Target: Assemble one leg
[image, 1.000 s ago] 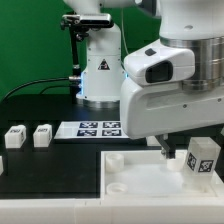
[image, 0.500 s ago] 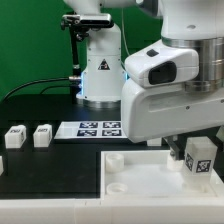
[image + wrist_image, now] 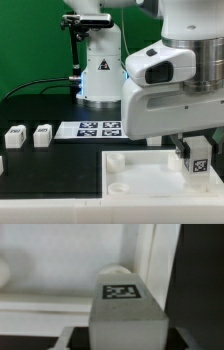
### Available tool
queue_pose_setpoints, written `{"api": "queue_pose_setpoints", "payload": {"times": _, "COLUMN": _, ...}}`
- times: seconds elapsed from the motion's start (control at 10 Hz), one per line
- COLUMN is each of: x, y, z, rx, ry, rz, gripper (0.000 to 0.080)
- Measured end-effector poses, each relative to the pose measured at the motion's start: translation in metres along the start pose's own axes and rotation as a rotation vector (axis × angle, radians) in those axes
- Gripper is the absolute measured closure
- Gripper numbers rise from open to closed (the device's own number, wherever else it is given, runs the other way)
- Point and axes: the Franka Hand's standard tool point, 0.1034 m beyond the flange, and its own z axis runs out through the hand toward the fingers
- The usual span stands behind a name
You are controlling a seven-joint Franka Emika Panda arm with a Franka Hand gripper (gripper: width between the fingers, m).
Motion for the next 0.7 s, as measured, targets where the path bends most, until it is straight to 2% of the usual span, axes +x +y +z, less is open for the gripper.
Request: {"api": "queue_pose_setpoints", "payload": {"times": 0.7, "x": -0.0010, "y": 0.0058, "z": 0.0011, "rx": 0.000, "ry": 0.018, "rz": 0.897, "gripper": 0.0506}}
